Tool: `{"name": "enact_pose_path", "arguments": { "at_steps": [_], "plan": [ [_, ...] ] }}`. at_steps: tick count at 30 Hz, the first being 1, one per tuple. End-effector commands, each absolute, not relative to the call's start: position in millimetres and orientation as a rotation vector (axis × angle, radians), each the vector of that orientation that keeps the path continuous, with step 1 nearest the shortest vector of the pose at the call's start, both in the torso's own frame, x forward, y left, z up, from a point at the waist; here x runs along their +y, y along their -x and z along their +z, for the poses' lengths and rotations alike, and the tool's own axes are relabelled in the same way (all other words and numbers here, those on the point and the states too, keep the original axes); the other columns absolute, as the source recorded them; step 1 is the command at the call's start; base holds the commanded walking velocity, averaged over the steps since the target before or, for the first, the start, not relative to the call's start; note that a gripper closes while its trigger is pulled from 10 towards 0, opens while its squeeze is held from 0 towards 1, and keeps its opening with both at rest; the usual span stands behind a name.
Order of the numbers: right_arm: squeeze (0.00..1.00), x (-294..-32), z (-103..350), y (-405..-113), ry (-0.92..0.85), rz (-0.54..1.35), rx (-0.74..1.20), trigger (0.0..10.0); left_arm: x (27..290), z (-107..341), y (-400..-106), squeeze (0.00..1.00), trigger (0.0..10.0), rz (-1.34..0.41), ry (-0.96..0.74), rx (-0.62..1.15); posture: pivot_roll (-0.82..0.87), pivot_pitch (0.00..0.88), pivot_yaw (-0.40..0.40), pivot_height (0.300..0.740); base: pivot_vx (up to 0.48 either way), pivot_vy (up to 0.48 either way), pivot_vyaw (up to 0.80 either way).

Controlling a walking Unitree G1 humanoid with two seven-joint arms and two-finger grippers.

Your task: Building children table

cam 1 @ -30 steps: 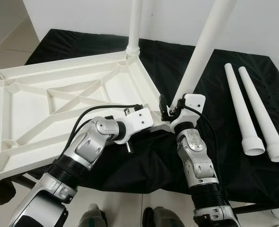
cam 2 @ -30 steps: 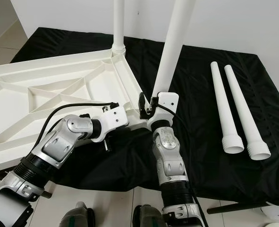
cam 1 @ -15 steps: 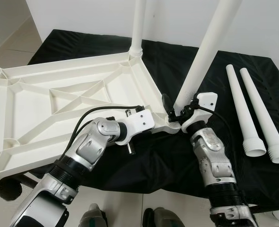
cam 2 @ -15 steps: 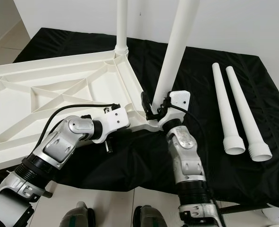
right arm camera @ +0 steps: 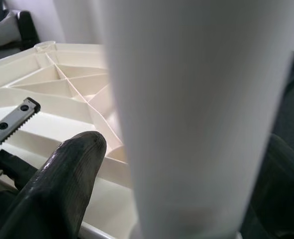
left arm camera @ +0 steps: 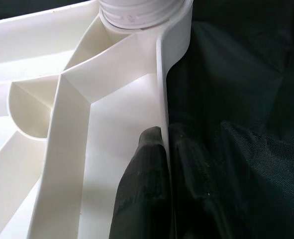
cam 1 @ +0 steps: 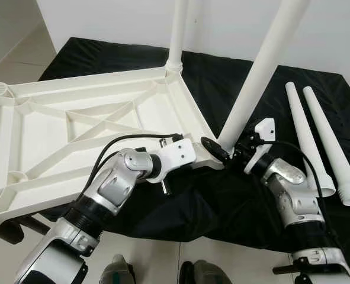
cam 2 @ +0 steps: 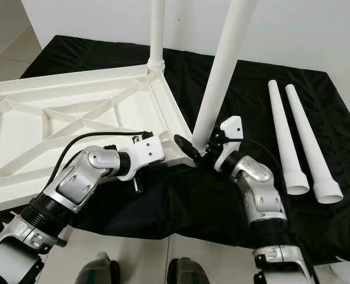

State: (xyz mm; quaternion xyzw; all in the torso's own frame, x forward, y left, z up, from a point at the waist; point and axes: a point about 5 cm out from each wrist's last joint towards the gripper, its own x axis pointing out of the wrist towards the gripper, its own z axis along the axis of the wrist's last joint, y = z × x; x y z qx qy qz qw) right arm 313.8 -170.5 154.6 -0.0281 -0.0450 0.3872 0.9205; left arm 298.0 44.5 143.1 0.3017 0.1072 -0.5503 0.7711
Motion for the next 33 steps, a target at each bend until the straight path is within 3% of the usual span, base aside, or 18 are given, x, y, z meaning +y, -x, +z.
{"name": "enact_pose_path", "arguments": {
  "at_steps": [1, 11, 12, 13, 14, 24, 25, 33],
  "plan": [
    [0.00, -177.7, 154.7, -316.3, 0.059, 0.803, -0.083, 10.0, 39.3, 151.5, -297.3, 0.00, 10.0, -1.175, -0.663, 0.163, -0.01, 0.007, -0.057, 0.740, 0.000, 0.000, 0.00],
    [0.00, -186.9, 160.5, -332.0, 0.086, 0.813, -0.082, 10.0, 41.0, 153.2, -298.6, 0.00, 10.0, -1.171, -0.665, 0.165, -0.01, 0.028, -0.048, 0.740, 0.000, 0.000, 0.00],
    [0.00, -185.8, 159.9, -333.0, 0.074, 0.823, -0.081, 4.9, 41.0, 154.1, -299.0, 0.00, 10.0, -1.170, -0.666, 0.163, -0.01, 0.030, -0.049, 0.740, 0.000, 0.000, 0.00],
    [0.00, -185.5, 159.5, -333.0, 0.066, 0.827, -0.078, 4.9, 41.0, 154.3, -299.0, 0.00, 10.0, -1.169, -0.665, 0.162, -0.01, 0.030, -0.049, 0.740, 0.000, 0.000, 0.00],
    [0.00, -185.3, 159.0, -332.9, 0.066, 0.833, -0.079, 0.0, 40.9, 154.6, -299.3, 0.00, 10.0, -1.168, -0.666, 0.162, -0.01, 0.032, -0.049, 0.740, 0.000, 0.000, 0.00],
    [0.00, -185.4, 155.6, -328.5, 0.051, 0.869, -0.069, 0.0, 39.7, 155.6, -299.8, 0.00, 10.0, -1.168, -0.665, 0.159, -0.01, 0.037, -0.051, 0.740, 0.000, 0.000, 0.00],
    [0.00, -185.6, 155.2, -327.4, 0.045, 0.864, -0.068, 10.0, 39.3, 155.9, -299.9, 0.00, 10.0, -1.168, -0.664, 0.158, -0.02, 0.040, -0.053, 0.740, 0.000, 0.000, 0.00],
    [0.00, -180.5, 158.7, -322.3, 0.002, 0.771, -0.118, 10.0, 38.2, 156.7, -300.0, 0.00, 10.0, -1.168, -0.663, 0.154, -0.02, 0.045, -0.060, 0.740, 0.000, 0.000, 0.00]
  ]
}}
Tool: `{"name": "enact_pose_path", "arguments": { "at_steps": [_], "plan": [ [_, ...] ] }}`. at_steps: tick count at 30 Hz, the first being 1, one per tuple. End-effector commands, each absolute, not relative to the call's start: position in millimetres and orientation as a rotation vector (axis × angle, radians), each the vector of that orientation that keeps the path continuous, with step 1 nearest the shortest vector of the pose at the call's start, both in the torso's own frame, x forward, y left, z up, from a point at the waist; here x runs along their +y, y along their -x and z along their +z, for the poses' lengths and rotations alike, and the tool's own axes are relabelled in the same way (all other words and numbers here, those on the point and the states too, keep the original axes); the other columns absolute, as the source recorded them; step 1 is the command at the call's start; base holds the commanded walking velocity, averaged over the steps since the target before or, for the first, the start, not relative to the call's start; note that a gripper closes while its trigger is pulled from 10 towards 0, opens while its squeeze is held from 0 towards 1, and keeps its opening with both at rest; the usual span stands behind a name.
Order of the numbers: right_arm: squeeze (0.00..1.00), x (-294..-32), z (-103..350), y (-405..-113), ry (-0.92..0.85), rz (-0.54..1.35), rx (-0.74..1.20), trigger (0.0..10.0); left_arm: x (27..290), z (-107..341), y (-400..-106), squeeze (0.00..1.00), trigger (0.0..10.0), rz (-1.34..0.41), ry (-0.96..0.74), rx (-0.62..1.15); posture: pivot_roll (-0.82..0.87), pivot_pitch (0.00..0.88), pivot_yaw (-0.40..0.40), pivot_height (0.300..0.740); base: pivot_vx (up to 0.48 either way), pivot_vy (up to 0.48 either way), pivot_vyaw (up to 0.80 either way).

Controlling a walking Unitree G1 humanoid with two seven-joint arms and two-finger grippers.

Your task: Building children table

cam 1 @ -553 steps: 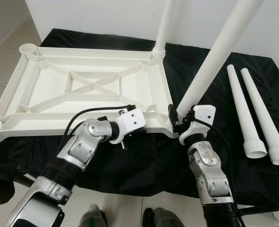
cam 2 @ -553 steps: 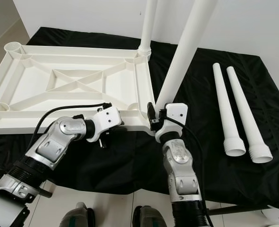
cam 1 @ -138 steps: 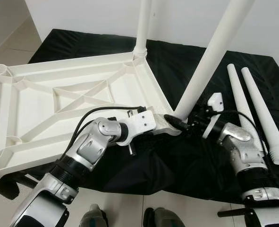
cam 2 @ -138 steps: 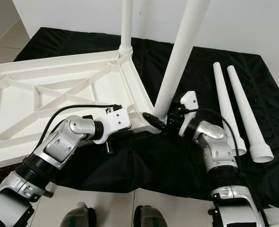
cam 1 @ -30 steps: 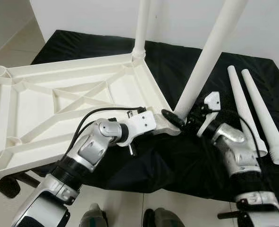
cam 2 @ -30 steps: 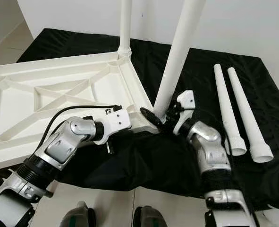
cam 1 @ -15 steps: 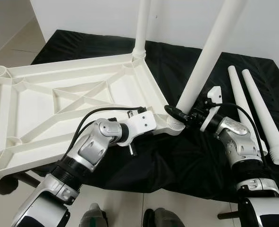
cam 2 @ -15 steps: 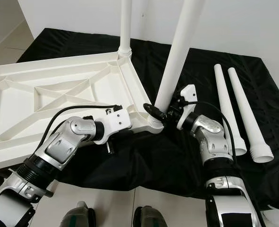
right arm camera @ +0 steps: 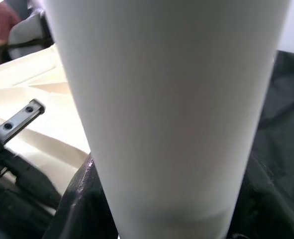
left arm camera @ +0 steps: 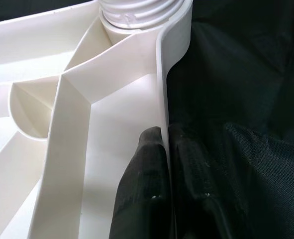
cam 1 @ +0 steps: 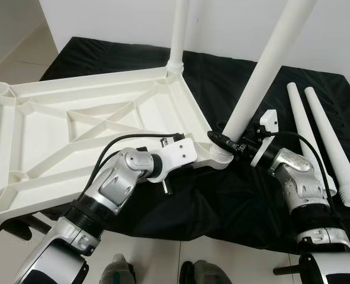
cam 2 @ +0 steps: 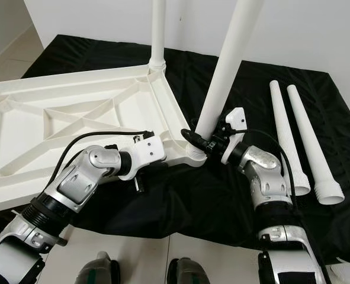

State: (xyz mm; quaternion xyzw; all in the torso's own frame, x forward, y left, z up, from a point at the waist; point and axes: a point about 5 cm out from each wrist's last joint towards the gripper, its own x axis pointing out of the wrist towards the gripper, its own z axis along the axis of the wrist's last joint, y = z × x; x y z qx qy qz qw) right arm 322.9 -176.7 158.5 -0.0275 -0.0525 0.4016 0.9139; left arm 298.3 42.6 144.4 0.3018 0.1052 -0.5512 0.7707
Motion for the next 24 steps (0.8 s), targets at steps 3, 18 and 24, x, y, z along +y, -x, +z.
{"name": "enact_pose_path", "arguments": {
  "at_steps": [3, 18, 24],
  "plan": [
    [0.00, -174.2, 158.7, -319.2, -0.018, 0.748, -0.135, 10.0, 38.3, 156.8, -299.8, 0.00, 10.0, -1.167, -0.659, 0.155, -0.02, 0.047, -0.059, 0.740, 0.000, 0.000, 0.00],
    [0.00, -166.9, 156.1, -309.9, -0.026, 0.736, -0.124, 10.0, 38.1, 154.4, -297.6, 0.00, 10.0, -1.187, -0.642, 0.178, -0.03, 0.060, -0.054, 0.740, 0.000, 0.000, 0.00],
    [0.00, -167.7, 157.3, -310.2, -0.021, 0.730, -0.124, 10.0, 40.3, 149.9, -297.8, 0.00, 10.0, -1.179, -0.657, 0.215, -0.02, 0.064, -0.053, 0.740, 0.000, 0.000, 0.00]
  ]
}}
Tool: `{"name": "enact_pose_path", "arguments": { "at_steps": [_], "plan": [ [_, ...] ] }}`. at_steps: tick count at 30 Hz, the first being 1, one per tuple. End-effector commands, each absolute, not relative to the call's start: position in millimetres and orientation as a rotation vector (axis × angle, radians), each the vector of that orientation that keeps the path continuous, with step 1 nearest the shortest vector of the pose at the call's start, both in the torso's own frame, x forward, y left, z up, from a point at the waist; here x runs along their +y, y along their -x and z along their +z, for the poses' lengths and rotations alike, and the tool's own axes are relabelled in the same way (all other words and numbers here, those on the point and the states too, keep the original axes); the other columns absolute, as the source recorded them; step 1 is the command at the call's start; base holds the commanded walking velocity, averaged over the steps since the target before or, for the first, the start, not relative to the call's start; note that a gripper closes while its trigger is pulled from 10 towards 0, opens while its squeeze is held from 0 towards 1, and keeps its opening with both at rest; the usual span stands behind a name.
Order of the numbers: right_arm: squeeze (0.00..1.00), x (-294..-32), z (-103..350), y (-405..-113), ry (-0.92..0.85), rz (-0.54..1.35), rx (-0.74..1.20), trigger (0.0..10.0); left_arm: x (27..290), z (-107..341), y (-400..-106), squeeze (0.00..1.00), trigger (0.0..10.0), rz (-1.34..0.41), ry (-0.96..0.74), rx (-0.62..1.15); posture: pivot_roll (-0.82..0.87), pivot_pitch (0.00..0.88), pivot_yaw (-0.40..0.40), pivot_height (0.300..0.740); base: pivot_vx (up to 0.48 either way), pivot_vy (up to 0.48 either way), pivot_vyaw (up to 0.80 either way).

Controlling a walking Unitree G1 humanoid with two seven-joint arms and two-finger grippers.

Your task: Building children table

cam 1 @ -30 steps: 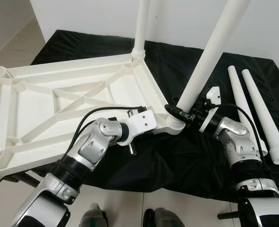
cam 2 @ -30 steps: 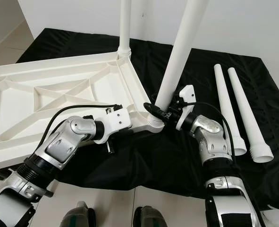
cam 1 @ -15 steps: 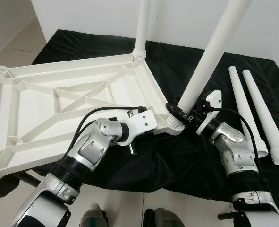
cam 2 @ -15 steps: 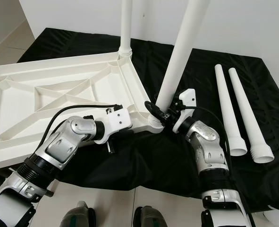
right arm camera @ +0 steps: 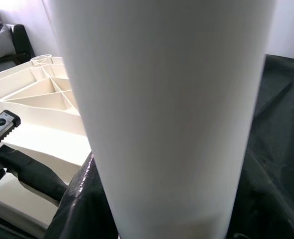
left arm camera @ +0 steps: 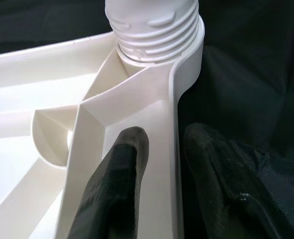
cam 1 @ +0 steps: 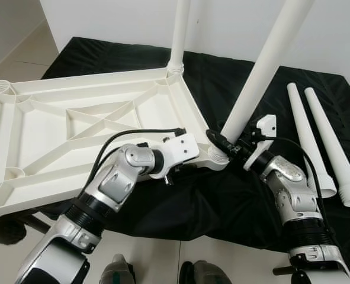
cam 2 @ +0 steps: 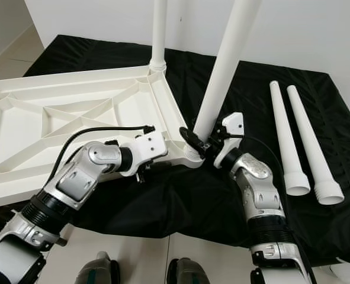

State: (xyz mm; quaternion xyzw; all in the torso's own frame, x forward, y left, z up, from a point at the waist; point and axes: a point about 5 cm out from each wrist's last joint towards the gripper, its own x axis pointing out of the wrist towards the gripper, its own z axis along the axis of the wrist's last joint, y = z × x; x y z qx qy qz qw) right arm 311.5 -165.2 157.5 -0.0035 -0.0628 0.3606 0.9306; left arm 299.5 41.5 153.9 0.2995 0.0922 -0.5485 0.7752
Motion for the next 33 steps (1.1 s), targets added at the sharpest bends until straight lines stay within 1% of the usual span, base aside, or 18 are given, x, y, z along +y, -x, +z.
{"name": "enact_pose_path", "arguments": {
  "at_steps": [1, 9, 15, 16, 19, 20, 32, 33],
  "plan": [
    [0.00, -167.8, 158.1, -310.6, -0.020, 0.729, -0.125, 10.0, 42.3, 146.7, -297.8, 0.00, 10.0, -1.175, -0.672, 0.238, -0.02, 0.064, -0.052, 0.740, 0.000, 0.000, 0.00],
    [0.00, -168.2, 160.5, -311.2, -0.014, 0.724, -0.128, 10.0, 48.5, 136.9, -300.0, 0.00, 10.0, -1.139, -0.715, 0.301, -0.02, 0.067, -0.050, 0.740, 0.000, 0.000, 0.00],
    [0.00, -169.5, 161.3, -311.9, -0.013, 0.721, -0.126, 10.0, 48.4, 138.0, -302.4, 0.00, 10.0, -1.121, -0.707, 0.301, -0.02, 0.067, -0.050, 0.740, 0.000, 0.000, 0.00],
    [0.00, -169.7, 161.4, -312.0, -0.013, 0.720, -0.126, 10.0, 48.1, 138.7, -302.3, 0.00, 7.3, -1.123, -0.703, 0.299, -0.02, 0.067, -0.050, 0.740, 0.000, 0.000, 0.00],
    [0.00, -169.7, 161.4, -312.0, -0.013, 0.720, -0.125, 10.0, 47.9, 139.0, -302.2, 0.00, 7.3, -1.125, -0.701, 0.298, -0.02, 0.067, -0.050, 0.740, 0.000, 0.000, 0.00],
    [0.00, -169.3, 161.5, -312.5, -0.010, 0.718, -0.125, 10.0, 49.0, 140.6, -302.8, 0.00, 0.0, -1.122, -0.692, 0.293, -0.02, 0.064, -0.046, 0.740, 0.000, 0.000, 0.00],
    [0.00, -169.6, 159.8, -310.6, -0.007, 0.717, -0.119, 10.0, 50.1, 139.0, -301.7, 0.00, 0.0, -1.132, -0.701, 0.304, -0.03, 0.067, -0.044, 0.740, 0.000, 0.000, 0.00],
    [0.00, -170.0, 159.3, -310.0, -0.006, 0.716, -0.117, 10.0, 49.9, 138.4, -301.9, 0.00, 7.4, -1.129, -0.708, 0.308, -0.03, 0.067, -0.044, 0.740, 0.000, 0.000, 0.00]
  ]
}}
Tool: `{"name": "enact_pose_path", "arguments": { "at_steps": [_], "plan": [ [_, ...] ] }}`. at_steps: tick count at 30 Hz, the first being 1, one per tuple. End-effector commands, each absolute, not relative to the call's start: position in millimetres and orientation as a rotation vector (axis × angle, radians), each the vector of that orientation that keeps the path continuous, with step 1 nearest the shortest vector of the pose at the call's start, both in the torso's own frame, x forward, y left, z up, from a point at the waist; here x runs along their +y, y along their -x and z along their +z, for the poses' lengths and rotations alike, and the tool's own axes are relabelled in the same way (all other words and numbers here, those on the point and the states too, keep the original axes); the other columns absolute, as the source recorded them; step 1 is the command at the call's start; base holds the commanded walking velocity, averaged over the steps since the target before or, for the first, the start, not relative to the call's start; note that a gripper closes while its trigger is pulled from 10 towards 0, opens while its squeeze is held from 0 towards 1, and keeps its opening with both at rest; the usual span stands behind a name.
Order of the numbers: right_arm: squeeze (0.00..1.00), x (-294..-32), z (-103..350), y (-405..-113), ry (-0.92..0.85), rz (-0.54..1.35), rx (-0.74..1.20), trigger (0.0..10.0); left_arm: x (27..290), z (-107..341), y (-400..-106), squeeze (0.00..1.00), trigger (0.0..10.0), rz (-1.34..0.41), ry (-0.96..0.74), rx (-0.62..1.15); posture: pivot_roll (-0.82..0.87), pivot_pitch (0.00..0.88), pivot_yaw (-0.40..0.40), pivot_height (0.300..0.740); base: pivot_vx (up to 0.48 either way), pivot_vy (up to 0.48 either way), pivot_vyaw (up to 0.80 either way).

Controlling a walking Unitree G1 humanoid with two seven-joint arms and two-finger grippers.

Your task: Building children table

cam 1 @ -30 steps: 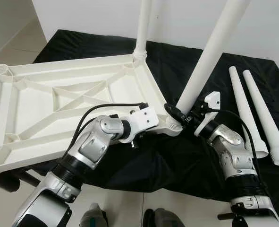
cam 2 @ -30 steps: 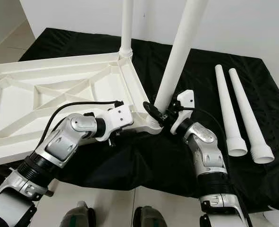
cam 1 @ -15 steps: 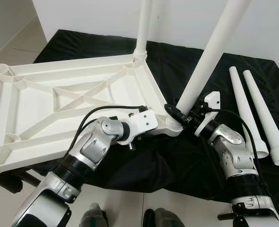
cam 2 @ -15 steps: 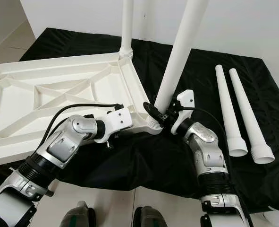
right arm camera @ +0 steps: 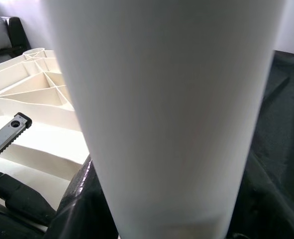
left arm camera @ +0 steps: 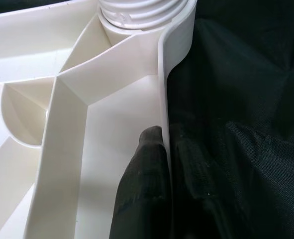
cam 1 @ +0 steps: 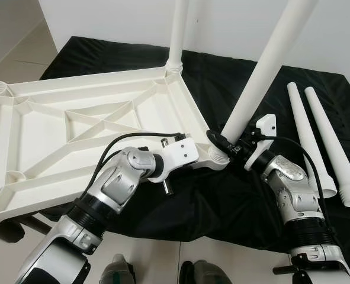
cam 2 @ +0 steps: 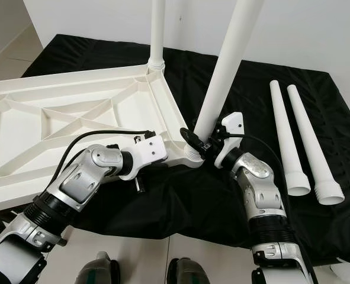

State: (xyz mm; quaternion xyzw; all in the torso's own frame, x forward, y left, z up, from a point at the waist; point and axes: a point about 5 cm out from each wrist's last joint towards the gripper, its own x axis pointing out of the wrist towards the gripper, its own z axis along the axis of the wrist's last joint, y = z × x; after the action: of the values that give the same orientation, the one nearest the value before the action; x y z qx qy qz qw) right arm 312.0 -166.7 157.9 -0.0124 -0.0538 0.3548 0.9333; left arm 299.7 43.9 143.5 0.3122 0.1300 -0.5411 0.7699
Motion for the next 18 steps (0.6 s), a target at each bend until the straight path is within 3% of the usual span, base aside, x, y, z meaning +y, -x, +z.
{"name": "enact_pose_path", "arguments": {
  "at_steps": [1, 18],
  "plan": [
    [0.00, -170.3, 158.9, -309.5, -0.007, 0.715, -0.116, 10.0, 49.7, 137.8, -302.7, 0.00, 10.0, -1.121, -0.708, 0.314, -0.03, 0.067, -0.045, 0.740, 0.000, 0.000, 0.00],
    [0.00, -154.3, 162.0, -311.8, -0.028, 0.525, -0.158, 10.0, 45.3, 139.7, -302.6, 0.00, 10.0, -1.133, -0.704, 0.299, -0.03, 0.057, -0.049, 0.740, 0.000, 0.000, 0.00]
  ]
}}
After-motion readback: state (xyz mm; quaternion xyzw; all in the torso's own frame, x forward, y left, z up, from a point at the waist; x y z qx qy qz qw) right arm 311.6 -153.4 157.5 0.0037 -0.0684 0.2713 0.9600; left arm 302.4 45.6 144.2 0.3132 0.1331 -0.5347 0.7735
